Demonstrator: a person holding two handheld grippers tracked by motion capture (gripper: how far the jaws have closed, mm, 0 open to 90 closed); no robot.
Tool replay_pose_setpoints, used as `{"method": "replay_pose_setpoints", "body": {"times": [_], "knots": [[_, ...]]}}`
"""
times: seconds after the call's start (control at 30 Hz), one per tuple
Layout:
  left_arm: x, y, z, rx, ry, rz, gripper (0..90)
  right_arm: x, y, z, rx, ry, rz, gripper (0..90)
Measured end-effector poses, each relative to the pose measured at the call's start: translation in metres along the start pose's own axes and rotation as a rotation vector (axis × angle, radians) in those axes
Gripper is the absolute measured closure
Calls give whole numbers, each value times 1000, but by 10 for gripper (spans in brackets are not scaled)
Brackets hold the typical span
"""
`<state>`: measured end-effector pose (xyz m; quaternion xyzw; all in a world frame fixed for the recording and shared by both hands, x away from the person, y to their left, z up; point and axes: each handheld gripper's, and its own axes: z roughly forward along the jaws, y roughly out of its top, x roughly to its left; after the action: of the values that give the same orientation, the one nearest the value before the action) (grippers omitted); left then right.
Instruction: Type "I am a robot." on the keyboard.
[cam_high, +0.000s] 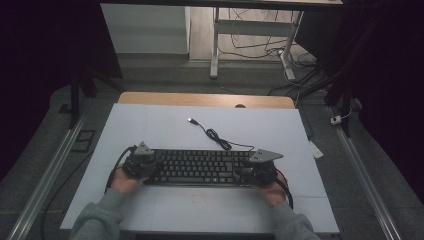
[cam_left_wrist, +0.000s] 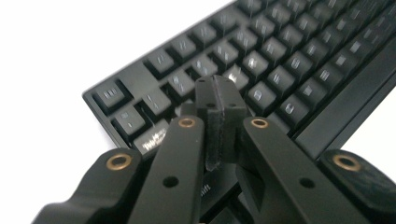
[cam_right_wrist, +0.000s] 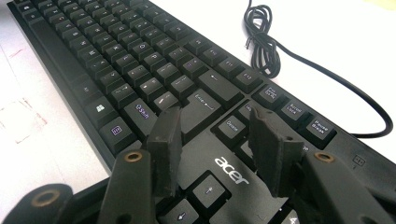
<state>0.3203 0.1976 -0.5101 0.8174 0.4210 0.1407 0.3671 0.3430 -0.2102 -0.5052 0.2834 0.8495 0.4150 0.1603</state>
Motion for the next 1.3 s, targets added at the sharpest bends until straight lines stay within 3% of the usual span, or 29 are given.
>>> {"method": "replay_pose_setpoints", "body": {"times": [0.23,0.43,0.9,1.3], "knots": [[7,3,-15,-105,4,-67,882,0,0,0,2,-7,-1,536],[15,1,-19,-130,1,-116,717,0,0,0,3,-2,-3,533],[9,3,-17,-121,-32,-103,511,-1,0,0,-1,-3,1,529],[-1,6,-16,-113,-70,-66,440,-1,0,-1,-6,-6,4,527]]}}
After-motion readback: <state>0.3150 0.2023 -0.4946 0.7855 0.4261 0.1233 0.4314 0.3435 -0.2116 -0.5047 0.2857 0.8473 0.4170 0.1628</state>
